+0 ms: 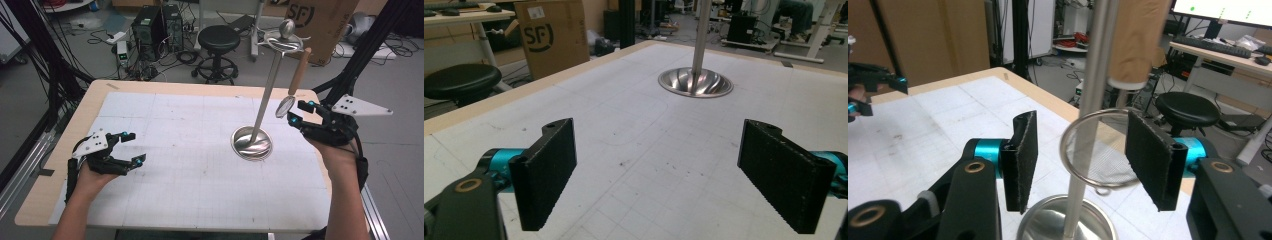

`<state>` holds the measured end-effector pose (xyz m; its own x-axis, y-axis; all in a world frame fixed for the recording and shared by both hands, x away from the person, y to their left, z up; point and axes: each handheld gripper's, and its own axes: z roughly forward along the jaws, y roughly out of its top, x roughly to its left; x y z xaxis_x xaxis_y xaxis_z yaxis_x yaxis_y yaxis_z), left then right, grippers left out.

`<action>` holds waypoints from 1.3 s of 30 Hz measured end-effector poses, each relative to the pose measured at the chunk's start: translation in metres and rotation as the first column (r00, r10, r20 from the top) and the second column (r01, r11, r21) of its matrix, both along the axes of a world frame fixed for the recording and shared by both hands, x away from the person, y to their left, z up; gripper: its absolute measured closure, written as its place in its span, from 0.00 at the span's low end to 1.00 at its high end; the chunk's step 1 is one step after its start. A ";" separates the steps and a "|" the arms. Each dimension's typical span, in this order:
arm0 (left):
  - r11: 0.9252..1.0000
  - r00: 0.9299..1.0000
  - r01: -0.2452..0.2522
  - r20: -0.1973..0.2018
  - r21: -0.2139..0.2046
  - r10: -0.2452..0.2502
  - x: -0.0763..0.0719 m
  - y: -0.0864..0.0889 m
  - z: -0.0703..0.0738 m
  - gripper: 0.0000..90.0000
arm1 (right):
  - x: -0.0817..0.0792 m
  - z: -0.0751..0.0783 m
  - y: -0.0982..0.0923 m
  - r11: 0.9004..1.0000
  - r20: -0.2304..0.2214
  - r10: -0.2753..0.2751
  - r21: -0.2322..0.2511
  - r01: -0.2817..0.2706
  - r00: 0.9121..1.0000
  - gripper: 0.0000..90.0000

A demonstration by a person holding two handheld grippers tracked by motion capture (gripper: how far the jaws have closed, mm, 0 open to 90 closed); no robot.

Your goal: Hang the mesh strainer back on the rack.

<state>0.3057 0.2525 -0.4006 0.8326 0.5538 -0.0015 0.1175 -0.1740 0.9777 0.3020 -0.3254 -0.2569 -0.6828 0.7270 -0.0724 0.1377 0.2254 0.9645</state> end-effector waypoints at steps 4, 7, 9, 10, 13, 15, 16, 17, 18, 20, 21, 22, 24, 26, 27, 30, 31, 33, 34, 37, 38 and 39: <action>1.000 1.000 0.001 -0.001 -0.002 -0.001 0.000 -0.001 0.000 0.18 | -0.006 -0.008 0.007 1.000 0.008 0.028 0.002 -0.028 1.000 0.50; 1.000 1.000 0.002 -0.002 -0.003 -0.002 0.000 -0.001 -0.001 0.18 | -0.009 -0.016 0.014 0.999 0.000 0.048 -0.002 -0.048 0.999 0.48; 1.000 1.000 0.003 -0.001 -0.002 -0.003 0.000 -0.001 0.000 0.18 | -0.011 -0.021 0.020 0.998 -0.004 0.061 -0.002 -0.061 0.998 0.47; 1.000 1.000 0.004 -0.001 -0.001 -0.004 0.000 0.000 0.000 0.18 | -0.011 -0.024 0.023 0.998 -0.004 0.069 -0.002 -0.069 0.998 0.46; 1.000 1.000 0.004 0.001 0.001 -0.004 0.000 0.000 0.000 0.18 | -0.011 -0.032 0.032 0.996 -0.014 0.088 -0.010 -0.088 0.996 0.44; 1.000 1.000 0.003 -0.001 0.001 -0.003 0.000 0.000 0.000 0.18 | -0.011 -0.037 0.037 0.995 -0.011 0.097 -0.016 -0.097 0.995 0.43; 1.000 1.000 0.004 -0.003 0.000 -0.004 0.000 0.000 0.000 0.18 | -0.012 -0.041 0.040 0.994 -0.019 0.104 -0.015 -0.105 0.994 0.43; 1.000 1.000 0.003 -0.004 0.000 -0.003 0.000 0.000 0.000 0.18 | -0.012 -0.044 0.042 0.994 -0.020 0.105 -0.013 -0.105 0.994 0.42; 1.000 1.000 0.003 -0.004 0.000 -0.003 0.000 0.000 0.000 0.18 | -0.012 -0.049 0.045 0.994 -0.023 0.107 -0.009 -0.108 0.994 0.41; 1.000 1.000 0.002 -0.006 -0.003 -0.002 0.000 0.000 -0.001 0.18 | -0.012 -0.056 0.048 0.993 -0.027 0.115 0.000 -0.115 0.993 0.41; 1.000 1.000 0.000 -0.005 -0.003 0.000 0.000 0.000 -0.001 0.18 | -0.012 -0.061 0.051 0.993 -0.032 0.115 0.007 -0.115 0.993 0.41; 1.000 1.000 0.002 -0.006 0.000 -0.002 0.000 0.000 -0.001 0.18 | -0.011 -0.064 0.052 0.993 -0.038 0.116 0.007 -0.116 0.993 0.40; 1.000 1.000 0.002 -0.004 -0.001 -0.002 0.000 0.000 -0.001 0.18 | -0.010 -0.071 0.055 0.993 -0.048 0.116 0.013 -0.116 0.992 0.39; 1.000 1.000 0.002 -0.004 -0.003 -0.002 0.000 0.000 -0.001 0.18 | -0.009 -0.077 0.059 0.993 -0.060 0.117 0.018 -0.116 0.991 0.38; 1.000 1.000 0.003 -0.005 -0.003 -0.003 0.000 0.000 -0.001 0.18 | -0.009 -0.080 0.060 0.993 -0.062 0.120 0.017 -0.119 0.991 0.37; 1.000 1.000 0.002 -0.005 -0.001 -0.002 0.000 0.000 -0.001 0.18 | -0.008 -0.087 0.066 0.992 -0.074 0.126 0.019 -0.125 0.989 0.37; 1.000 1.000 0.002 -0.006 -0.001 -0.002 0.000 0.000 -0.001 0.18 | -0.008 -0.089 0.067 0.992 -0.072 0.126 0.018 -0.125 0.989 0.36; 1.000 1.000 0.003 -0.006 0.002 -0.003 0.000 0.000 -0.002 0.18 | -0.008 -0.093 0.071 0.992 -0.078 0.126 0.013 -0.125 0.989 0.36; 1.000 1.000 0.002 -0.006 0.001 -0.002 0.000 0.000 -0.002 0.18 | -0.008 -0.096 0.072 0.992 -0.082 0.128 0.009 -0.127 0.988 0.36; 1.000 1.000 0.004 -0.009 0.003 -0.004 0.000 0.000 -0.003 0.18 | -0.008 -0.103 0.076 0.991 -0.094 0.132 0.016 -0.131 0.987 0.35; 1.000 1.000 0.002 -0.011 0.003 -0.002 0.000 0.000 -0.003 0.18 | -0.007 -0.106 0.076 0.991 -0.099 0.131 0.016 -0.130 0.986 0.35; 1.000 1.000 0.001 -0.011 0.002 -0.001 0.000 0.000 -0.003 0.18 | -0.007 -0.108 0.077 0.991 -0.104 0.130 0.015 -0.129 0.986 0.35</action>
